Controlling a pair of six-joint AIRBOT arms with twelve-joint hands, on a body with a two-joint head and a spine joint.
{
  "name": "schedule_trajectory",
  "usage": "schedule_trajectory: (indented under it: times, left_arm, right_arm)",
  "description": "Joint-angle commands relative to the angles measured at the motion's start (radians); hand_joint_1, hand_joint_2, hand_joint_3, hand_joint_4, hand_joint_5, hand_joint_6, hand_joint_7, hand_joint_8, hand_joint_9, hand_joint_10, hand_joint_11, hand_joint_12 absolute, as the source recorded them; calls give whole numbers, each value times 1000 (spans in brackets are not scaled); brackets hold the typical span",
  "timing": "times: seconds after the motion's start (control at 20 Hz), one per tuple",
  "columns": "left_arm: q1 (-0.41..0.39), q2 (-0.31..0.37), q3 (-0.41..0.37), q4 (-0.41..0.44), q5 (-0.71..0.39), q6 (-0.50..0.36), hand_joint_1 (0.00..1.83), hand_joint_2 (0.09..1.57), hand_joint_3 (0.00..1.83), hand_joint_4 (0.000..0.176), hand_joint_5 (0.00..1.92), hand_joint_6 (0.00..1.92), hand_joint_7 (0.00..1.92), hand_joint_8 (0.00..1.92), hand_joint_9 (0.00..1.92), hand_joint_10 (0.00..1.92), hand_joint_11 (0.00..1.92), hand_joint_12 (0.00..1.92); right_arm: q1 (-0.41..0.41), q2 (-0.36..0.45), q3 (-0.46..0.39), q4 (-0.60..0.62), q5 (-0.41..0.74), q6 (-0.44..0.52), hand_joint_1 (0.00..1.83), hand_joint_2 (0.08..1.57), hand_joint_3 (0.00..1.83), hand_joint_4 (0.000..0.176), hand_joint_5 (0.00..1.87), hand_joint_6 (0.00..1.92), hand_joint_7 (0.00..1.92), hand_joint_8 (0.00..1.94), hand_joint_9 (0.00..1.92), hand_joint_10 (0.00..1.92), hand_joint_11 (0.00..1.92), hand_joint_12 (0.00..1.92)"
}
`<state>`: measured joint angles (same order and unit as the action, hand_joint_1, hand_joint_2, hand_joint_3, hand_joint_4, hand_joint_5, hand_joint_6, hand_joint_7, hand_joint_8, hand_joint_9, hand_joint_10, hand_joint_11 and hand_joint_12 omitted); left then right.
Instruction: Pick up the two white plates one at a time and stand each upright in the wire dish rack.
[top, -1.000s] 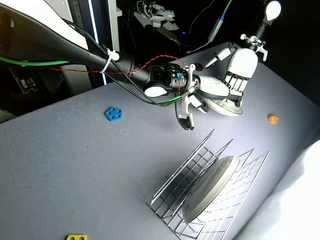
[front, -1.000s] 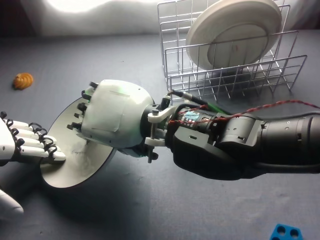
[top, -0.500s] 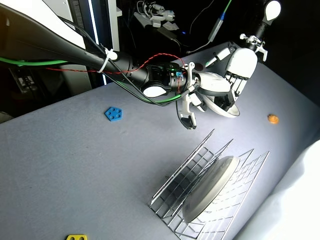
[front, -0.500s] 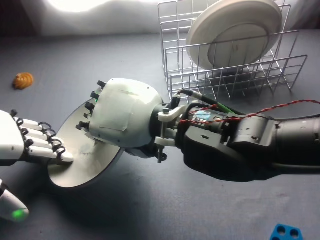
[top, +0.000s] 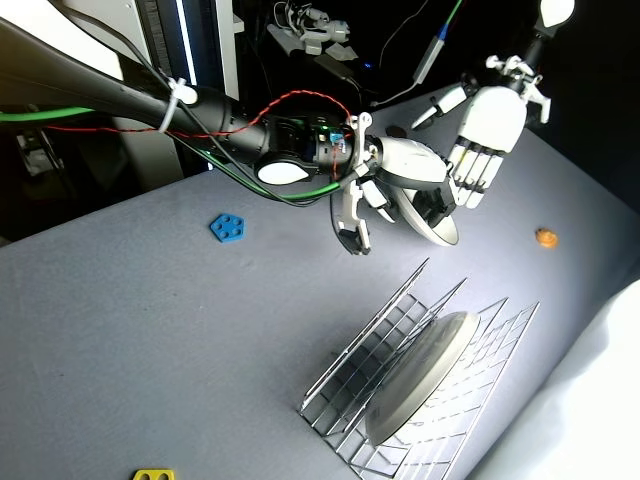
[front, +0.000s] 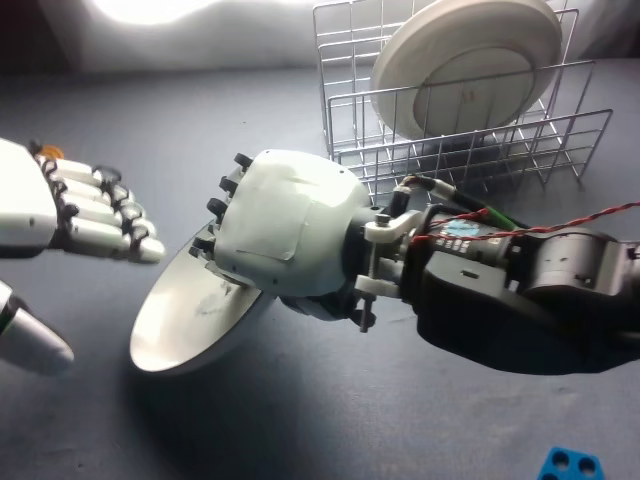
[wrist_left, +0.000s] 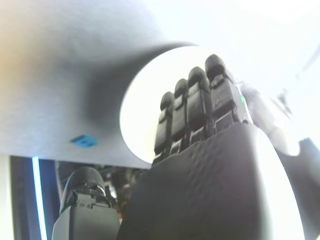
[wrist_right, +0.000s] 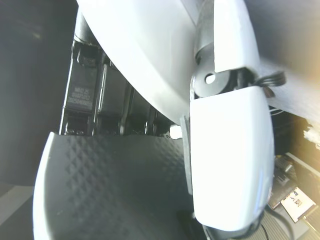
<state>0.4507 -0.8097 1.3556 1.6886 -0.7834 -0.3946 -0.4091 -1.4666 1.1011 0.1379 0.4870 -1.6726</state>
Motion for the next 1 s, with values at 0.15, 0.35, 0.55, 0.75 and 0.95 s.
schedule_trajectory:
  times: [0.15,0.35,0.55,0.75,0.95]
  left_arm:
    - [-62,25,2,-47,-30,-6,0,1026,0,0,106,2,133,2,112,2,0,251]
    - [-113,36,13,-47,-38,-8,0,1020,0,0,144,3,148,2,123,2,0,294]
    - [-137,44,12,-46,-43,-18,0,1020,0,0,124,2,137,1,111,4,0,217]
    - [-137,45,18,-45,-43,-20,0,1021,0,0,143,4,144,2,123,4,0,263]
    - [-135,42,35,-45,-44,-25,0,1028,2,0,151,3,172,6,154,7,0,356]
  right_arm:
    - [42,55,-66,32,108,-33,1377,1095,1,0,992,990,1006,822,958,1122,756,1147]
    - [92,118,-137,88,95,-43,1381,1086,1,0,982,968,1038,799,986,1091,748,1111]
    - [169,193,-222,230,38,-97,1381,1088,1,0,958,1008,1050,781,983,1096,747,1118]
    - [272,263,-284,436,-38,-163,1383,1085,0,0,975,982,1044,769,1000,1090,751,1122]
    - [422,331,-334,806,-113,-320,1383,1085,0,0,972,994,1055,758,994,1087,756,1128]
